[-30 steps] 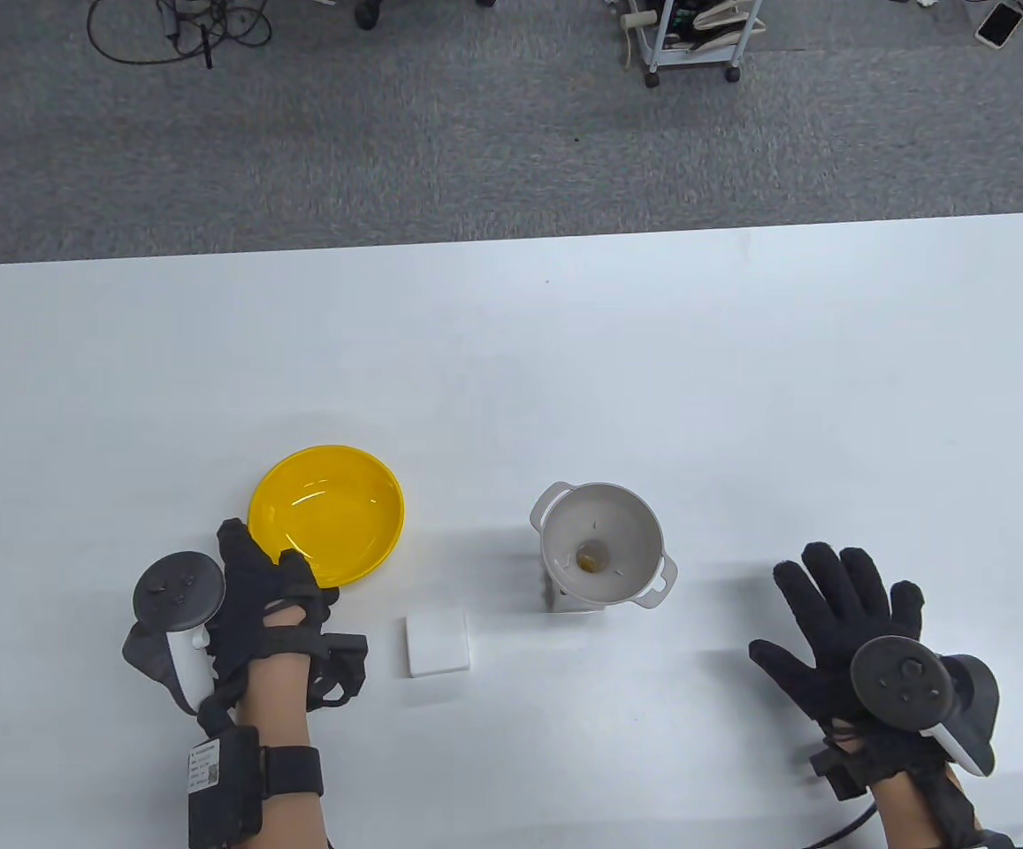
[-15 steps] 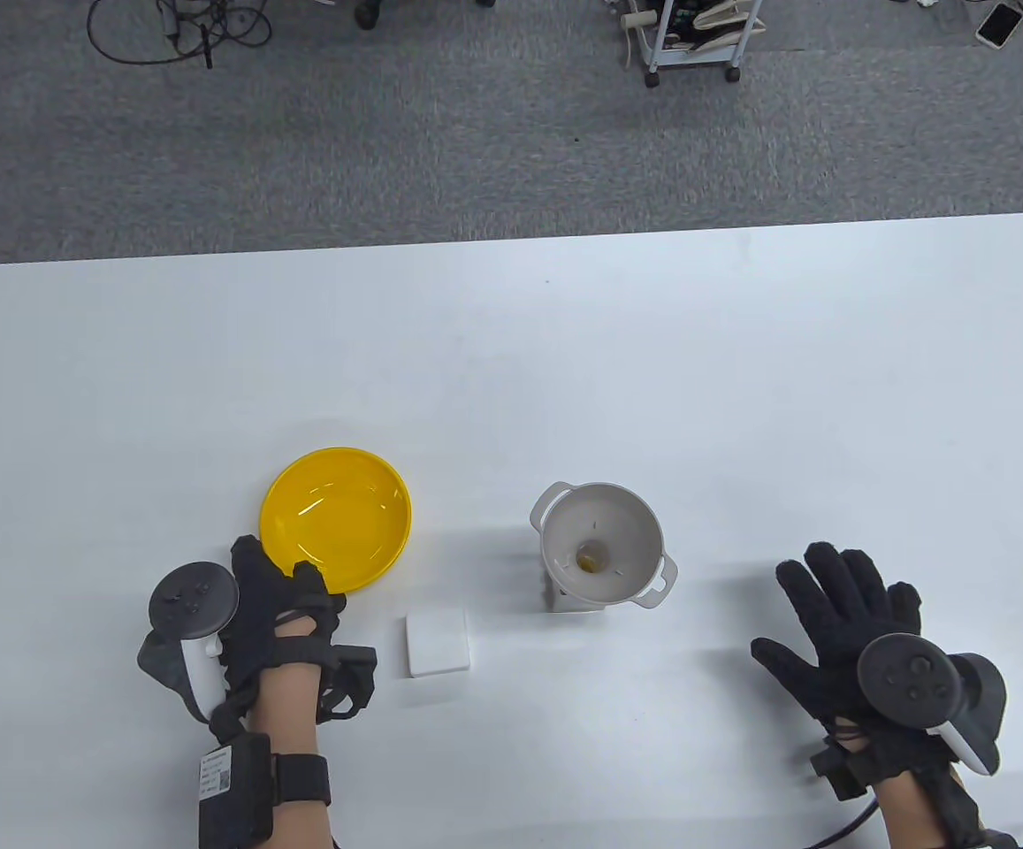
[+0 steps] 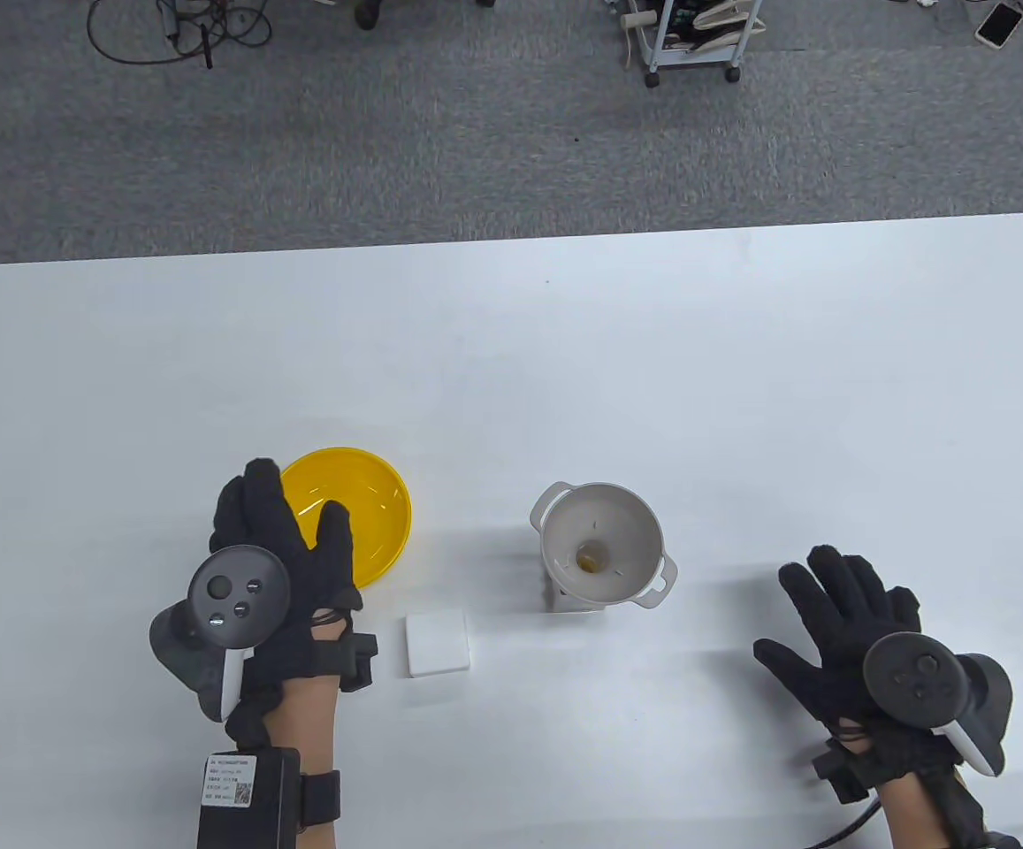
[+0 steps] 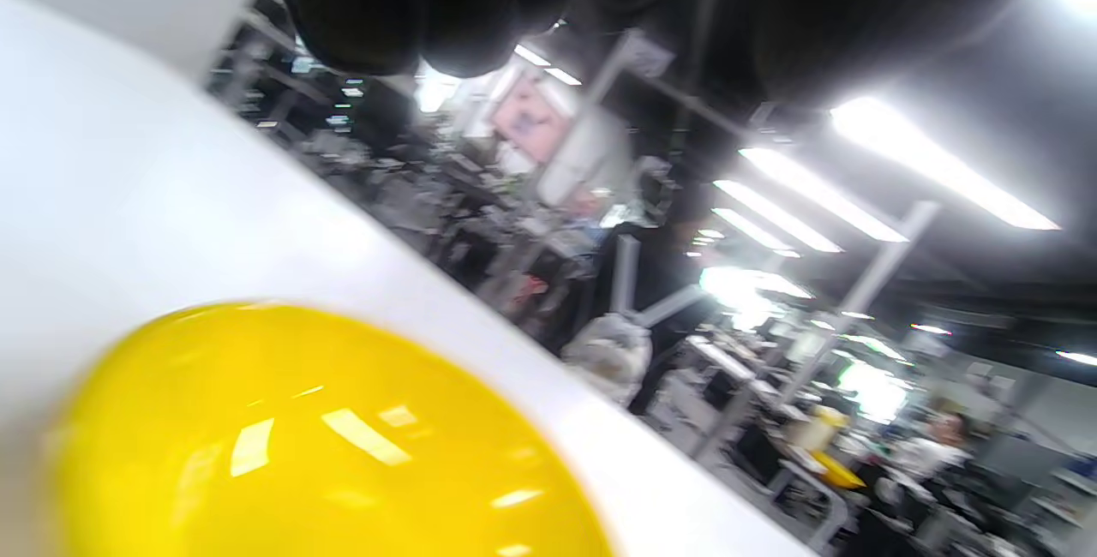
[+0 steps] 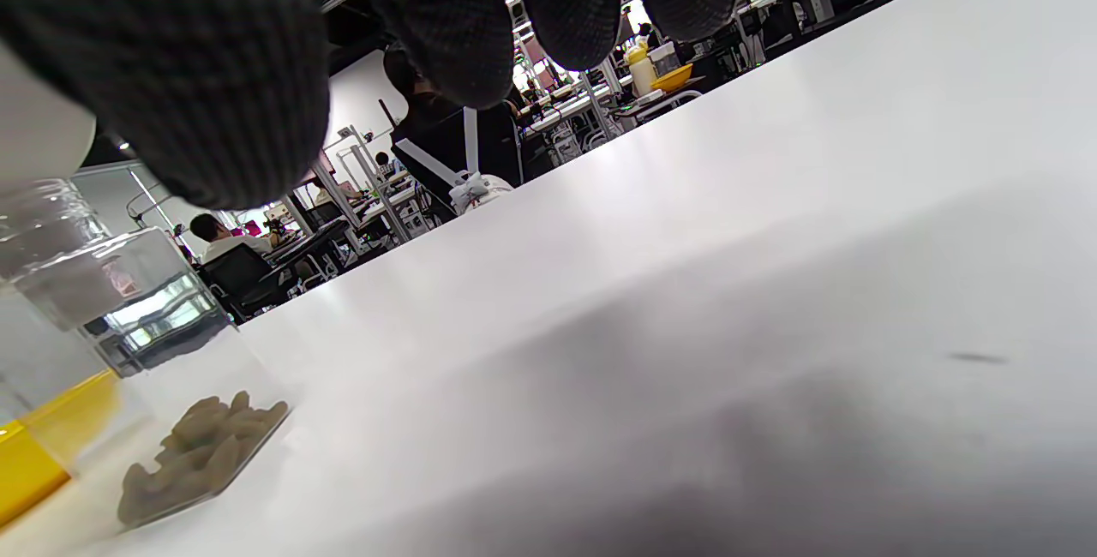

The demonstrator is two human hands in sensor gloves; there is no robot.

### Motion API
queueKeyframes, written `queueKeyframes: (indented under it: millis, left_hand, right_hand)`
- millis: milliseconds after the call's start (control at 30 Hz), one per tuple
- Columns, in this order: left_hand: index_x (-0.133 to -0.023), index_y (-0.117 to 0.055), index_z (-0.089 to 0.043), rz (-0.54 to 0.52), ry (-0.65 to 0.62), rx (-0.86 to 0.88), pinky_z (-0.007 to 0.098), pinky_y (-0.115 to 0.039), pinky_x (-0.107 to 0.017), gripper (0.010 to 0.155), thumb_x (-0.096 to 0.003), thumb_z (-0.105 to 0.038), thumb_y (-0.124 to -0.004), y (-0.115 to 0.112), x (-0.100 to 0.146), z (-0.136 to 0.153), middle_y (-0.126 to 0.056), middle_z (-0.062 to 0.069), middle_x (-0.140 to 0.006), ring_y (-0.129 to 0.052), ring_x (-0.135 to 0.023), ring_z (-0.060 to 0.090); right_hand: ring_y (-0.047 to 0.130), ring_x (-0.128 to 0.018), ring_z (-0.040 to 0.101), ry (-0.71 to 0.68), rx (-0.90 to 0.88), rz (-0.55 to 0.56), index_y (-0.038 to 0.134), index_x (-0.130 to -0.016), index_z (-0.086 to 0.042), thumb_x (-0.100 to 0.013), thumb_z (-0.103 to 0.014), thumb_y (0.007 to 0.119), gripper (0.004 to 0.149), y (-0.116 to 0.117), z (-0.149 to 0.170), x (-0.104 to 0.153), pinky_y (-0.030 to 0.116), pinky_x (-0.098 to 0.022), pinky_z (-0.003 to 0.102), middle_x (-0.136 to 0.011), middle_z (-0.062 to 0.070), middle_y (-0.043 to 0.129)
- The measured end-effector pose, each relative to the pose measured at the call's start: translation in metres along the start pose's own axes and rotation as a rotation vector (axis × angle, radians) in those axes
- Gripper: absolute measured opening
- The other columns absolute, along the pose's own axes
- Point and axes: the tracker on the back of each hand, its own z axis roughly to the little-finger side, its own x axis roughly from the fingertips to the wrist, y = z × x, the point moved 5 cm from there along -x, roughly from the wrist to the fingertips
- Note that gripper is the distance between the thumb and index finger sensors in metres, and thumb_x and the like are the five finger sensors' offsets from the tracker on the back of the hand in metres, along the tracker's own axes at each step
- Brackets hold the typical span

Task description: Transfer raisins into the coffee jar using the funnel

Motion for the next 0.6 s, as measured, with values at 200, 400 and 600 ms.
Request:
queueKeyframes:
  millis: [200, 400, 600]
  left_hand:
    - [-0.109, -0.045, -0.031, 0.110, -0.202, 0.016, 0.053, -0.069, -0.072, 0.078, -0.0479, -0.058, -0.086, -0.003, 0.003, -0.085, -0.057, 0.008, -0.114, -0.071, -0.099, 0.035]
    - [-0.106, -0.064, -0.032, 0.298, -0.242, 0.024, 0.048, -0.081, -0.064, 0.072, -0.0441, -0.054, -0.094, -0.042, 0.007, -0.131, -0.080, 0.006, -0.107, -0.091, -0.089, 0.034]
    - [-0.104, -0.068, -0.029, 0.487, -0.200, 0.086, 0.044, -0.088, -0.055, 0.071, -0.0434, -0.053, -0.096, -0.078, 0.003, -0.141, -0.094, 0.004, -0.096, -0.102, -0.074, 0.030]
  right_hand:
    - [0.052, -0.109, 0.043, 0.002, -0.011, 0.004, 0.066, -0.105, -0.028, -0.037, -0.063, 0.089, 0.079, -0.001, 0.001, 0.000, 0.038, -0.072, 0.077, -0.119, 0.010, 0.054]
    - [0.052, -0.109, 0.043, 0.008, -0.019, 0.007, 0.066, -0.105, -0.029, -0.037, -0.063, 0.089, 0.079, -0.002, 0.003, 0.001, 0.037, -0.072, 0.077, -0.119, 0.009, 0.054]
    - [0.051, -0.109, 0.043, 0.019, -0.028, 0.007, 0.066, -0.105, -0.029, -0.037, -0.062, 0.089, 0.079, -0.003, 0.007, 0.002, 0.037, -0.072, 0.077, -0.119, 0.009, 0.054]
